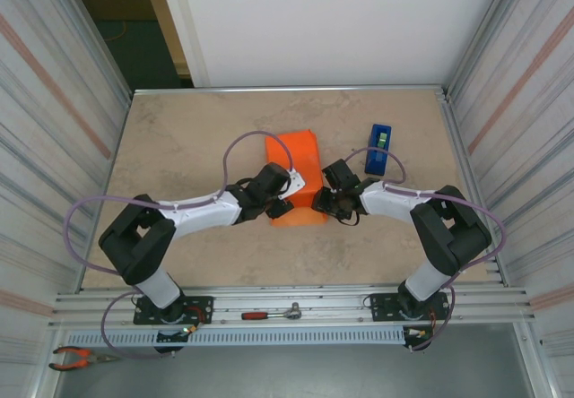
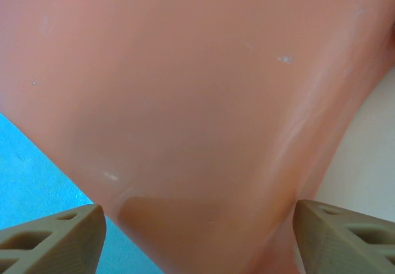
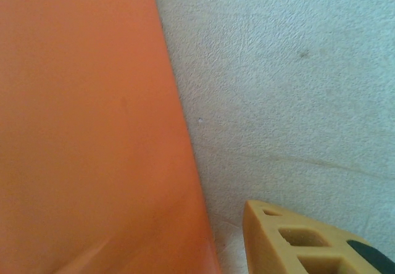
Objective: Wrap the gift box in paper
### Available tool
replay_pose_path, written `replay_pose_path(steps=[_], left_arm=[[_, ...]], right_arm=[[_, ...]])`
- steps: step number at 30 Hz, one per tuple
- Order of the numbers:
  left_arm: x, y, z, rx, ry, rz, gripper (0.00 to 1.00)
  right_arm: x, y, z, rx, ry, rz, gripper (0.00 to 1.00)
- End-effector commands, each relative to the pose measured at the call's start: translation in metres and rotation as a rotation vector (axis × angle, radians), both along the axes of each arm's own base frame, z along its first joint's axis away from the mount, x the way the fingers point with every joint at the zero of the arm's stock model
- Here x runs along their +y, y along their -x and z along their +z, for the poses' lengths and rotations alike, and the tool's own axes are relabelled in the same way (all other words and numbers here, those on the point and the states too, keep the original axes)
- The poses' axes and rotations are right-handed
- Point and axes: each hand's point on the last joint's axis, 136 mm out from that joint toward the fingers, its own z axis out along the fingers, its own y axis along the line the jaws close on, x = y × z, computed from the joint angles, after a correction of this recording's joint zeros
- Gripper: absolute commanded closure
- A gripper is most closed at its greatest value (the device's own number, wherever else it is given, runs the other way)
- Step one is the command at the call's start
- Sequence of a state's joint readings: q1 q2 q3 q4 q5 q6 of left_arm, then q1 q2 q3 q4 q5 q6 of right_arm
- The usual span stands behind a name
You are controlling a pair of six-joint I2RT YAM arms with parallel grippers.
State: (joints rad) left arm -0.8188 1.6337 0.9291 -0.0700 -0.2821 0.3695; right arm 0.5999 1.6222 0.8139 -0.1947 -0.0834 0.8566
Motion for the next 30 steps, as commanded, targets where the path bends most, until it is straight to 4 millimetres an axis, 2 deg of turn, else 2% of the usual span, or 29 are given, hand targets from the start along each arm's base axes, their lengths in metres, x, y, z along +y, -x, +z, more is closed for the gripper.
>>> replay_pose_path(steps=[1, 7, 14, 30], left_arm=[[0.003, -0.006, -0.002, -0.016, -0.003, 0.019, 0.21], [0.006, -0.004, -0.012, 0.0, -0.018, 0.027, 0.21], [0.006, -0.004, -0.016, 0.007, -0.03, 0.027, 0.22], [0.005, -0.003, -0.02, 0.02, -0.056, 0.015, 0.23]], right_arm=[[-0.003, 0.004, 0.003, 0.001, -0.01, -0.013, 0.58], [-0.005, 0.012, 0.013, -0.019, -0.026, -0.011, 0.58], [-0.011, 0.024, 0.012, -0.019, -0.029, -0.023, 0.59], [0.003, 0.019, 0.0, 0.01, -0.024, 0.003, 0.68]])
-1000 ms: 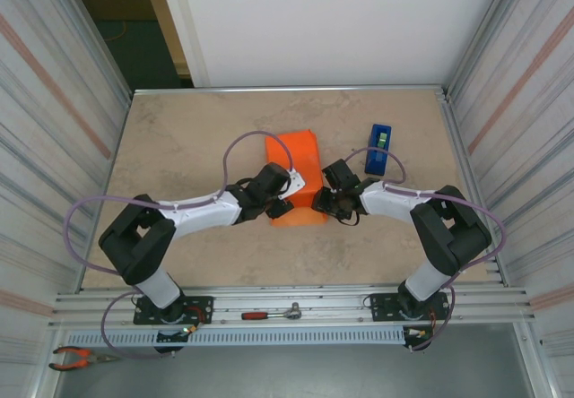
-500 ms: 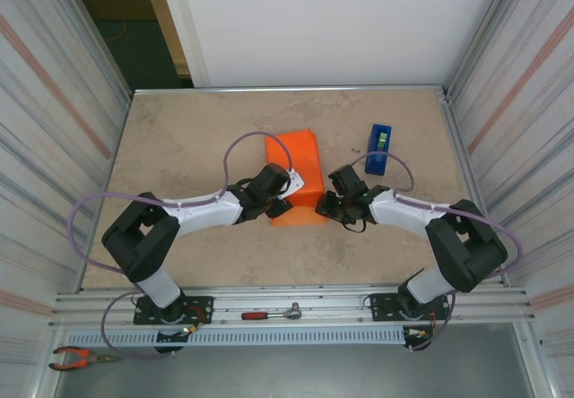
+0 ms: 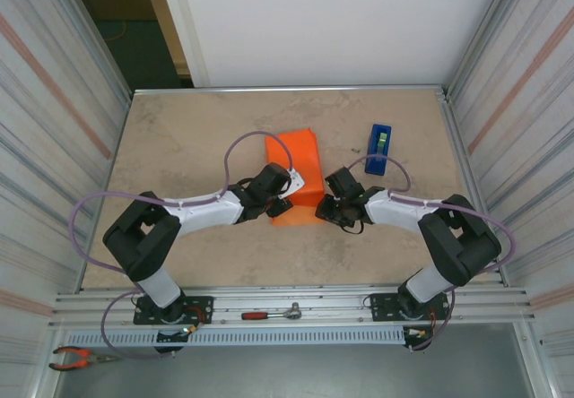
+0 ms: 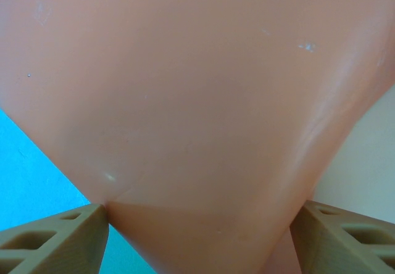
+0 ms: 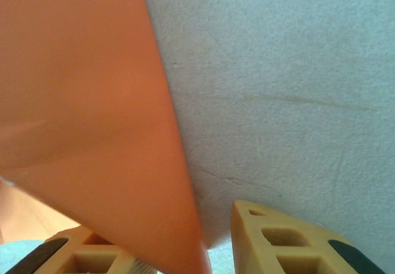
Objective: Wrap the gift box in paper
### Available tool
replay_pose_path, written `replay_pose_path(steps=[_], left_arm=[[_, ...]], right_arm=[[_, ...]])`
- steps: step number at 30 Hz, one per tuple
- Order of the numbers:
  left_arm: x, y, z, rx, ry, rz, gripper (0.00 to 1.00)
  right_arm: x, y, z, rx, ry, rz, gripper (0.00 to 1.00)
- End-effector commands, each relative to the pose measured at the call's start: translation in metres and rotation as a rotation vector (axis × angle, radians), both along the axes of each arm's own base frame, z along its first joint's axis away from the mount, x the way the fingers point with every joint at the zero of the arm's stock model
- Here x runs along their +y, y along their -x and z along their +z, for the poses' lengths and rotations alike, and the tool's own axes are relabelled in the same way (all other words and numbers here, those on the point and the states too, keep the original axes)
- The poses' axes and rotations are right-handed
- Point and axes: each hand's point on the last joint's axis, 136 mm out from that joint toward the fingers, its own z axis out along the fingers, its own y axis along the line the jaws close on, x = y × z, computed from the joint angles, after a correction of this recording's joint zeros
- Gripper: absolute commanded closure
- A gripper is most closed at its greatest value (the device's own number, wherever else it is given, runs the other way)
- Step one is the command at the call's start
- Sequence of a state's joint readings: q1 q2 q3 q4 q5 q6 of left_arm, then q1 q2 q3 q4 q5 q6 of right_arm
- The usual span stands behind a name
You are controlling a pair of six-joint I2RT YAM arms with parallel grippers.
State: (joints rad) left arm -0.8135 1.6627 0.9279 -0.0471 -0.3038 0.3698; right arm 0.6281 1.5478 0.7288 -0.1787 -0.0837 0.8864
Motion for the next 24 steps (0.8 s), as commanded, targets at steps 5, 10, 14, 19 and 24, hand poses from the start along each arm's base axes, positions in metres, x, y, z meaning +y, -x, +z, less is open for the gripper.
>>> replay_pose_path(steps=[5, 10, 14, 19, 24], left_arm=[[0.002, 0.003, -0.013, 0.028, -0.045, -0.009, 0.24], [0.002, 0.002, -0.013, 0.024, -0.052, -0.009, 0.24], [0.002, 0.003, -0.014, 0.021, -0.064, -0.014, 0.24], [0.002, 0.002, -0.016, 0.022, -0.078, -0.016, 0.25], [0.0, 0.003, -0.017, 0.022, -0.087, -0.024, 0.25]], right_arm=[[0.008, -0.005, 0.004, -0.001, -0.013, 0.003, 0.72], [0.01, -0.005, 0.009, -0.009, -0.025, 0.009, 0.93], [0.013, -0.007, 0.017, -0.022, -0.047, 0.013, 1.0], [0.018, -0.009, 0.026, -0.036, -0.077, 0.02, 1.0], [0.026, -0.011, 0.032, -0.045, -0.124, 0.02, 1.0]])
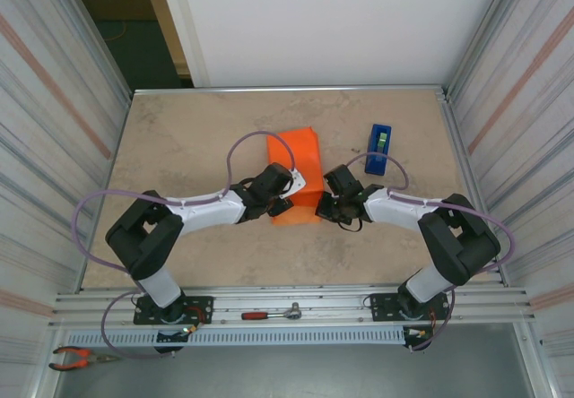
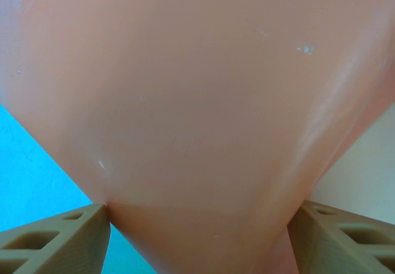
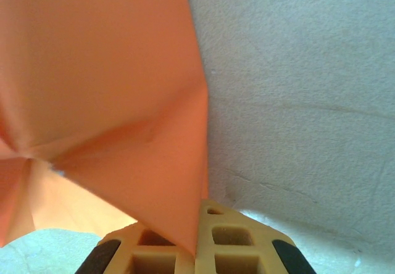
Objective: Wrap the gift box in paper
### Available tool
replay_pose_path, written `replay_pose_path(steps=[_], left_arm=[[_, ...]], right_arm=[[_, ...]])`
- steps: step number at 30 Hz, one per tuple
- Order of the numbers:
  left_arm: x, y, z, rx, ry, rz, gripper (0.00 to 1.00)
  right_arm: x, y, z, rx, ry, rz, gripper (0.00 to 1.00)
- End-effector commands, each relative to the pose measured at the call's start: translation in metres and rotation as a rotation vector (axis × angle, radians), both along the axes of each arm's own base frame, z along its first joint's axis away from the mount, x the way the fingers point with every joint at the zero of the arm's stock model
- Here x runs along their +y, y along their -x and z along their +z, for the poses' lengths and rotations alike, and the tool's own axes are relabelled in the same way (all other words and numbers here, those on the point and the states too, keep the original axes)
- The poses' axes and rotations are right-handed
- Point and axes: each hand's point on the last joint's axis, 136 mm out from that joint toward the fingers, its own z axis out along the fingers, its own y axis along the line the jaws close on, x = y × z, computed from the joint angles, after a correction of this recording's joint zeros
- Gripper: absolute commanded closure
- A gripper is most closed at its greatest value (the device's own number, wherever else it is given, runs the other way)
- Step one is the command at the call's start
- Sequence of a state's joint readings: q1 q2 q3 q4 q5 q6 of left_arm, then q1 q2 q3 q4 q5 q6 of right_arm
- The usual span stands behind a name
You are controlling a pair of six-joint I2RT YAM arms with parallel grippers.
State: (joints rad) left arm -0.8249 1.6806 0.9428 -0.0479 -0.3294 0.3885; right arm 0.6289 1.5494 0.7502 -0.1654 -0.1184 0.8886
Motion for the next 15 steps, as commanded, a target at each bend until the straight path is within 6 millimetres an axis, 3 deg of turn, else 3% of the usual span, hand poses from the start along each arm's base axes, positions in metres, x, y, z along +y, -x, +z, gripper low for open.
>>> replay_pose_path(steps=[1, 15], left_arm=[[0.003, 0.005, -0.017, 0.039, -0.06, -0.016, 0.26], [0.002, 0.007, -0.018, 0.044, -0.061, -0.024, 0.27]], right_arm=[[0.018, -0.008, 0.025, -0.038, -0.093, 0.005, 1.0], [0.035, -0.02, 0.033, -0.082, -0.208, -0.019, 1.0]])
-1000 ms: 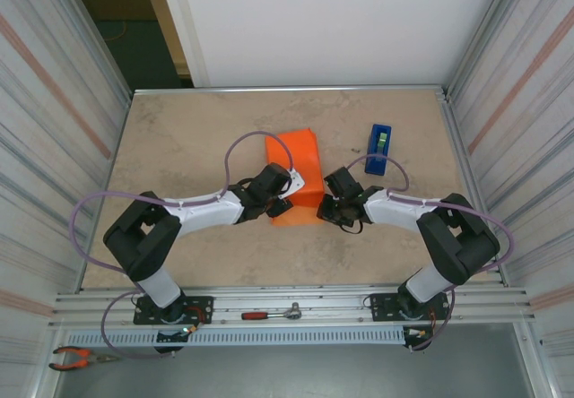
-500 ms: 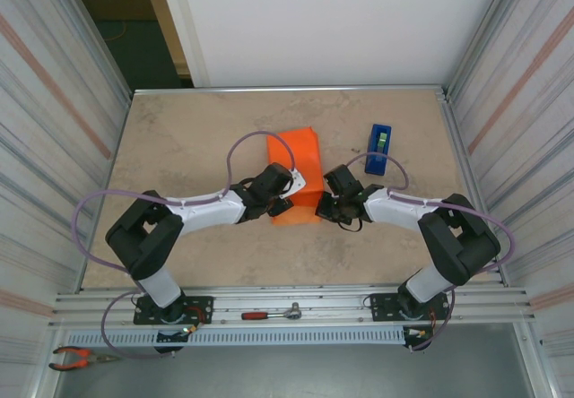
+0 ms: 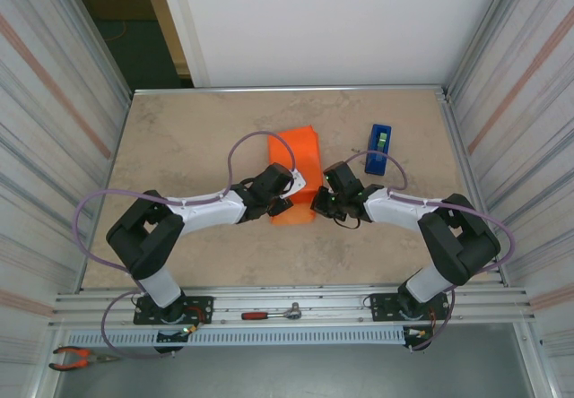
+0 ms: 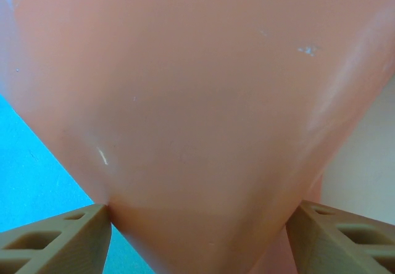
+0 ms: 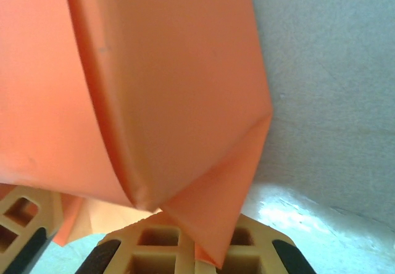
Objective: Wrap the gift box in paper
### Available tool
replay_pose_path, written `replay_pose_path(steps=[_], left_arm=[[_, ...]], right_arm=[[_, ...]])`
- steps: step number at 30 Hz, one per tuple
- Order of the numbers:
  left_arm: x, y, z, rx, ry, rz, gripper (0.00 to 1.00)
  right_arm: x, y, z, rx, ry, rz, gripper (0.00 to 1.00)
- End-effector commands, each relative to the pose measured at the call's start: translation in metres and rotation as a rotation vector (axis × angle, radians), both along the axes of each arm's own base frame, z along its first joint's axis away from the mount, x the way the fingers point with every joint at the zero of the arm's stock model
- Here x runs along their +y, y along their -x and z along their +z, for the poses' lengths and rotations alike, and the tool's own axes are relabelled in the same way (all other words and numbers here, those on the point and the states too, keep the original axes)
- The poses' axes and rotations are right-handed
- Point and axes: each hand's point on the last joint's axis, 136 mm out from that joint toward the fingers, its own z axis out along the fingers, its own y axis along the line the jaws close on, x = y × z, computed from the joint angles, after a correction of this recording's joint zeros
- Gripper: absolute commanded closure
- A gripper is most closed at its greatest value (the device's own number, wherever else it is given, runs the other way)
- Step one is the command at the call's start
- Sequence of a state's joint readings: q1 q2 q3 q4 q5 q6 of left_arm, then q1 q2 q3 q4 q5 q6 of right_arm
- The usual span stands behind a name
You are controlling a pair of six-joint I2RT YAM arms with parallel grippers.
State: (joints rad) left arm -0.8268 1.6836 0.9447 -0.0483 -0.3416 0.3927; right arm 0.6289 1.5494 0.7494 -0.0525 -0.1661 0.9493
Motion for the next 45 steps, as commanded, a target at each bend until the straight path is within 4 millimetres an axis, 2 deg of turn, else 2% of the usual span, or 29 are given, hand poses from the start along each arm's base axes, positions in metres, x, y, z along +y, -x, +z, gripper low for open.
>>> replay_pose_path(steps=[1, 17, 20, 26, 32, 40, 42, 45], left_arm=[[0.001, 0.008, -0.018, 0.051, -0.051, -0.026, 0.27], [-0.001, 0.012, -0.02, 0.053, -0.052, -0.035, 0.27], [-0.002, 0.012, -0.019, 0.054, -0.049, -0.036, 0.27], [-0.004, 0.015, -0.022, 0.06, -0.054, -0.047, 0.28], [-0.003, 0.016, -0.022, 0.059, -0.056, -0.043, 0.29], [-0.004, 0.016, -0.022, 0.059, -0.056, -0.047, 0.29], [-0.003, 0.016, -0.021, 0.058, -0.057, -0.046, 0.29], [-0.004, 0.016, -0.021, 0.058, -0.056, -0.047, 0.29]], right_arm=[[0.017, -0.008, 0.017, -0.05, -0.094, 0.005, 1.0], [0.045, -0.022, 0.006, -0.151, -0.181, -0.063, 1.0], [0.05, -0.023, 0.006, -0.162, -0.195, -0.065, 0.81], [0.048, -0.018, 0.01, -0.158, -0.208, -0.054, 0.7], [0.027, -0.003, 0.014, -0.149, -0.18, -0.054, 0.6], [-0.024, 0.012, 0.015, -0.144, -0.135, -0.114, 0.56], [-0.037, 0.016, 0.012, -0.134, -0.106, -0.133, 0.59], [-0.05, 0.021, 0.004, -0.111, -0.075, -0.151, 0.75]])
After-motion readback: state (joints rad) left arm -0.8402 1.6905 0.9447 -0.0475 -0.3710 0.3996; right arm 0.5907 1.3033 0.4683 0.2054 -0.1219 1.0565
